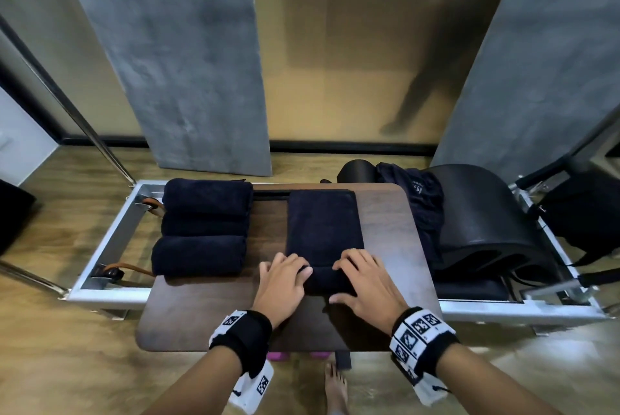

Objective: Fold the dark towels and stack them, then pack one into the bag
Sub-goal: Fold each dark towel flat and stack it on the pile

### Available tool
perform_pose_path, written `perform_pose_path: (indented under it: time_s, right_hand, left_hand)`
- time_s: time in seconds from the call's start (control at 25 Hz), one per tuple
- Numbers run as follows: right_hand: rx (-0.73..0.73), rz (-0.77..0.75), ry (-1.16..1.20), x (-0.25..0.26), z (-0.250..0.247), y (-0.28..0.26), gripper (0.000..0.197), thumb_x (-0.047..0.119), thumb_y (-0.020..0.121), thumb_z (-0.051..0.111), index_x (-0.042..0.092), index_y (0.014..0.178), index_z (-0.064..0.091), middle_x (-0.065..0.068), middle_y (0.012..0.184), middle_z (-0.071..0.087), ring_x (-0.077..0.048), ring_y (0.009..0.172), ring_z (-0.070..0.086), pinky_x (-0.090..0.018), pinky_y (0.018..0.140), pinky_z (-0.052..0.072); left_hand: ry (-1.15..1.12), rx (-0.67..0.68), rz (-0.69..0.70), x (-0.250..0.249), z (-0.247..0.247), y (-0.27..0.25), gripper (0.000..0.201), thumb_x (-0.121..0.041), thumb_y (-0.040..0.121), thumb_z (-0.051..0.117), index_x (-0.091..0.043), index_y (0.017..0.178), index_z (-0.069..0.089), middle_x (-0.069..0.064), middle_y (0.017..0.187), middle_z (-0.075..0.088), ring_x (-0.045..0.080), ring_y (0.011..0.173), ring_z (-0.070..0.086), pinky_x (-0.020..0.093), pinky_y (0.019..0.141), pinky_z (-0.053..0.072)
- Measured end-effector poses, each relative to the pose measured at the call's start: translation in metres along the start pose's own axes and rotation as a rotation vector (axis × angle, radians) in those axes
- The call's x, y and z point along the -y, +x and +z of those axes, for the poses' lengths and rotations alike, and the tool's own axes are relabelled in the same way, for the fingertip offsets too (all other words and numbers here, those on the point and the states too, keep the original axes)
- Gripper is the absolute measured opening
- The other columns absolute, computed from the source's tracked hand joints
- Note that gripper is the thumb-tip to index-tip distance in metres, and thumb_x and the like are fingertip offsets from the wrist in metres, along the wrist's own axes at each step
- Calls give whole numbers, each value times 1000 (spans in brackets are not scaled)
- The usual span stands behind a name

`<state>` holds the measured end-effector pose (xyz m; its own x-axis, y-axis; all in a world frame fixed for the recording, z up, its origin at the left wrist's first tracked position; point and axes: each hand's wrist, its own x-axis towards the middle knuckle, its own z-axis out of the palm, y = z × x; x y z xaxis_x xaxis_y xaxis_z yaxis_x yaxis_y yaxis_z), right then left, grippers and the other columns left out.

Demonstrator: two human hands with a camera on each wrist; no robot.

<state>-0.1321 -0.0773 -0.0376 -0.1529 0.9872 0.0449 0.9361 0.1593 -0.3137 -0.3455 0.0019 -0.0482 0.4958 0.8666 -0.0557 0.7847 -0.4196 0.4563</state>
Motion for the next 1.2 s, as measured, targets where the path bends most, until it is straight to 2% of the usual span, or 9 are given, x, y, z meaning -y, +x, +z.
perform_pose_path:
  time_s: [0.2,0.32,0.4,0.52,0.6,0.72,0.88,1.08,1.2]
  right_hand:
    - [-8,-27,-45,0,-3,13,32,20,92,67,26,123,64,13,119,64,-14,119,51,-32,100,40]
    - [9,72,66,-1,-8,26,36,7,93,59,28,122,61,14,107,63,-11,109,48,-26,91,32]
    - [42,161,171,-1,-10,32,42,2,94,55,34,120,48,14,91,53,-11,93,44,-25,83,32]
    - [57,182,228,-6,-11,38,36,10,100,52,38,113,34,8,87,53,-18,85,51,-32,75,40]
    - [23,116,186,-7,-13,38,20,33,103,52,38,113,35,12,94,55,-13,86,53,-33,79,41]
    - [129,58,93,-12,-15,38,53,69,87,59,36,125,43,16,124,47,-6,107,51,-31,98,40]
    - [84,-28,-13,-19,-20,50,39,43,96,63,26,130,60,11,130,51,-11,126,46,-29,110,33]
    - [218,35,113,-21,-31,77,16,23,106,49,16,114,61,-1,108,64,-24,103,62,-34,86,47]
    - [263,113,209,-25,-35,86,17,17,106,45,25,120,51,-4,97,67,-23,88,63,-43,81,51]
  left_hand:
    - [87,-16,43,7,-2,0,33,-52,110,34,-33,120,58,-15,117,48,14,118,47,39,99,33]
    - [126,-37,95,17,-2,-6,70,-79,88,53,-31,139,46,-11,132,44,13,126,41,39,104,36]
    - [155,-51,138,22,-4,-5,65,-68,83,66,-34,135,46,-10,135,43,17,127,46,39,102,40]
    - [110,-69,117,24,-9,6,40,-49,90,70,-37,126,58,-13,130,45,15,124,46,37,99,37]
    - [99,-53,87,25,-11,13,34,-47,97,64,-36,129,62,-17,127,48,12,125,43,38,100,33]
    - [44,-29,50,26,-13,23,30,-45,105,53,-38,133,57,-24,123,48,8,124,38,38,100,29]
    - [-107,-37,-70,26,-17,27,30,-56,106,45,-42,132,42,-28,116,40,2,109,30,34,99,24]
    - [-98,-102,-55,26,-19,27,44,-65,103,41,-40,139,40,-24,137,40,-2,127,38,35,106,31]
    - [-136,-52,-21,26,-22,31,44,-60,103,45,-43,143,40,-28,142,39,-2,133,35,35,109,31]
